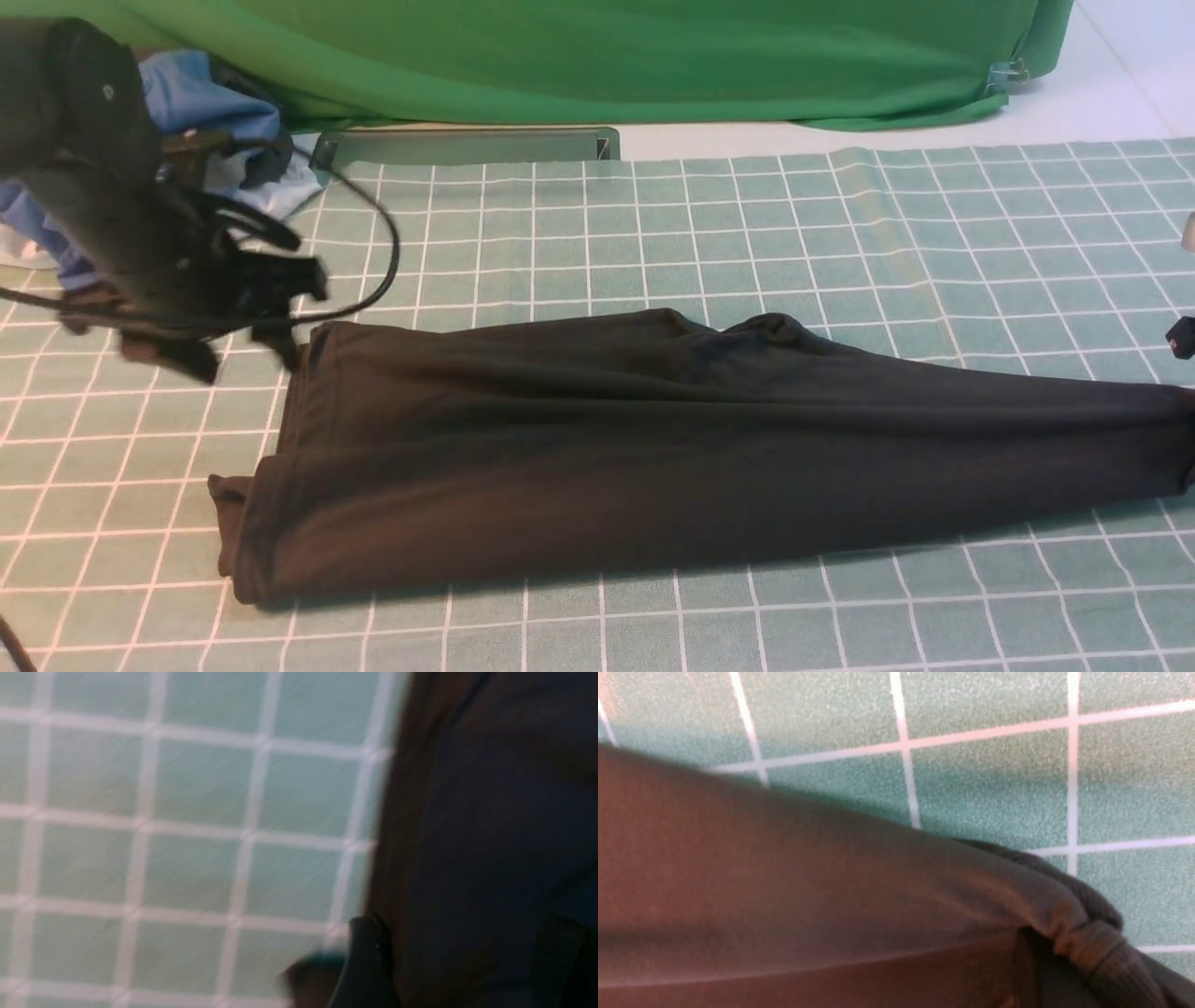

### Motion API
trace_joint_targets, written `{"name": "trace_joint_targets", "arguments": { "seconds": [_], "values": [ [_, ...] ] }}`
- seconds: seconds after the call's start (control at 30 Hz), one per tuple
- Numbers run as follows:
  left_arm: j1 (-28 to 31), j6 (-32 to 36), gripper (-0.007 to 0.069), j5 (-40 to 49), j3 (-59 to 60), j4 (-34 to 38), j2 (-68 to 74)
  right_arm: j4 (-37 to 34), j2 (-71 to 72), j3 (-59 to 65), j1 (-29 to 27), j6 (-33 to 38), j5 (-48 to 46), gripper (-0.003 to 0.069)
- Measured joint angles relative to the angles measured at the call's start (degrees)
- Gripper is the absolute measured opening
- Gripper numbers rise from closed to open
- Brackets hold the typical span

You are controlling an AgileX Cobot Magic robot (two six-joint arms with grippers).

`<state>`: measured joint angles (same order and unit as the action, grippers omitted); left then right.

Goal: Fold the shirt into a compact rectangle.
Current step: 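Pull the folded dark garment lengthwise by its ends to straighten it flat on the table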

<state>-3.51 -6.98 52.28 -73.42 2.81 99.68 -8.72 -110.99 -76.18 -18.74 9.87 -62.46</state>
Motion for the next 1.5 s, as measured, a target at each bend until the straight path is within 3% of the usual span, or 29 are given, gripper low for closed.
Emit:
{"name": "trace_joint_targets", "arguments": {
  "seconds": [0.13, 0.33, 0.63, 0.7, 0.87, 0.93, 1.33, 1.5],
  "values": [
    [0.0, 0.8, 0.0434, -4.7, 0.0, 3.7, 5.1, 0.0, 0.0, 0.0, 0.0, 0.0, 0.0, 0.0103],
    [0.0, 1.2, 0.0434, -9.2, -0.2, -0.6, 12.1, 0.0, 0.0, 0.0, 0.0, 0.0, 0.1, 0.0103],
    [0.0, 4.9, 0.0428, -15.2, -0.7, -1.2, 13.9, 0.0, 0.0, 0.0, 0.0, -0.1, 0.7, 0.0103],
    [0.0, 5.7, 0.0400, -16.9, -0.8, -1.0, 14.3, 0.0, 0.0, 0.0, 0.0, -0.1, 0.7, 0.0103],
    [0.3, 12.6, 0.0120, -21.0, -1.7, 3.9, 15.1, 0.0, 0.0, 0.0, 0.0, -0.1, 0.9, 0.0103],
    [0.3, 14.8, 0.0050, -21.0, -3.1, 6.2, 15.8, 0.0, 0.0, 0.0, 0.0, -0.2, 0.9, 0.0103],
    [4.3, 16.0, 0.0031, -18.5, -17.2, 18.1, 17.7, -0.4, 0.0, 0.0, -1.7, -0.2, 1.2, 0.0103],
    [5.3, 16.0, 0.0042, -18.8, -17.2, 18.3, 18.0, -0.1, 0.0, 0.0, -1.7, -0.2, 2.6, 0.0103]
  ]
}}
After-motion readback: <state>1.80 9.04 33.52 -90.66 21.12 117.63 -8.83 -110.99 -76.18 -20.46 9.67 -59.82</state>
